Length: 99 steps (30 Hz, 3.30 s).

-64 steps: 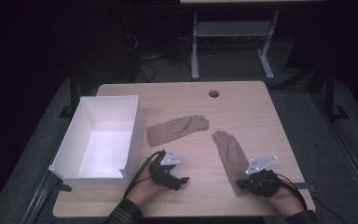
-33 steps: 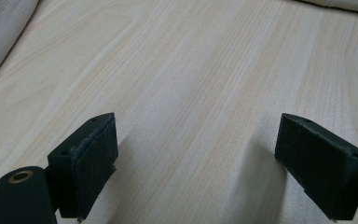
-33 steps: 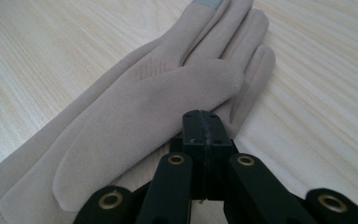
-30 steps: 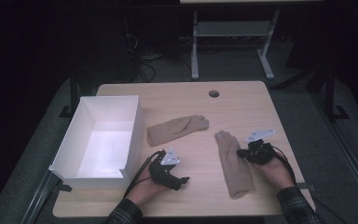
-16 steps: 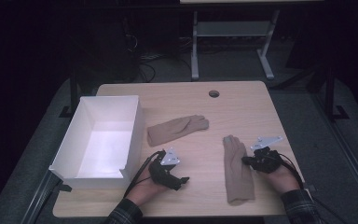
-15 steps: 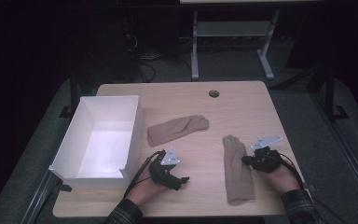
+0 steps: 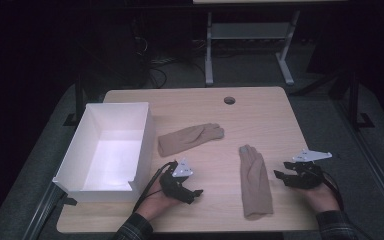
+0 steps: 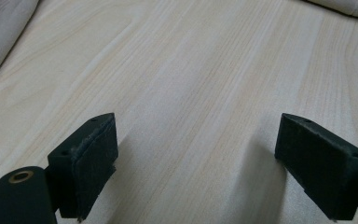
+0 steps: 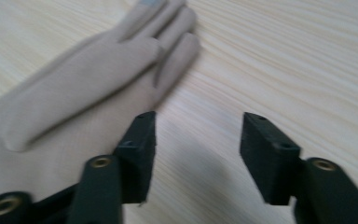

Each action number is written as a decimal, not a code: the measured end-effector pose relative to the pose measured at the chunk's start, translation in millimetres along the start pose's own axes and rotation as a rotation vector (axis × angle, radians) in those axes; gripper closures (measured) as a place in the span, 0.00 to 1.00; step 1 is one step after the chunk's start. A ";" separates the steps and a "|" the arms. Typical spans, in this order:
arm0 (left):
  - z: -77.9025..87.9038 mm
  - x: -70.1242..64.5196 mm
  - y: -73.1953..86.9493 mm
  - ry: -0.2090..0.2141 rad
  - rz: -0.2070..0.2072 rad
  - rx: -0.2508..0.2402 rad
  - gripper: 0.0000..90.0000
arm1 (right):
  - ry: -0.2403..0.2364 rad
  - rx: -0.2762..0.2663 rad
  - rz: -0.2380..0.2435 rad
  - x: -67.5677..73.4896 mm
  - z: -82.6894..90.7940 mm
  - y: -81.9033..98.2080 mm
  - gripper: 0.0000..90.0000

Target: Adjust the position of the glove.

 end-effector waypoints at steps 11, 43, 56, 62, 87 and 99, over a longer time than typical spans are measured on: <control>-0.8 -0.6 -0.6 -0.008 0.007 -0.002 0.14 | 0.027 0.013 -0.071 -11.3 -15.6 15.1 0.17; 2.7 28.0 -47.4 -0.063 0.080 0.026 0.96 | 0.031 -0.014 -0.047 -8.8 -20.2 16.2 0.12; -7.9 67.1 -74.6 -0.174 0.098 0.002 0.99 | 0.025 -0.015 -0.043 -8.5 -20.2 16.1 0.12; -17.3 82.8 -82.6 -0.211 0.105 0.006 0.99 | 0.024 -0.015 -0.043 -8.3 -20.2 16.1 0.12; -49.0 104.8 -72.4 -0.178 0.172 0.048 1.00 | 0.019 -0.016 -0.039 -8.2 -20.2 16.0 0.13; -63.9 72.3 -82.4 -0.089 0.149 0.029 1.00 | 0.018 -0.016 -0.039 -8.1 -20.4 15.8 0.13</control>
Point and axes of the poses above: each handheld gripper's, and its own axes: z roughly backward along the jaws, y roughly out of its underside, x roughly to its left, the point moved 4 cm from there along -z, roughly forward along the jaws, and after that the axes turned 4 degrees about y, right-handed, at the moved point
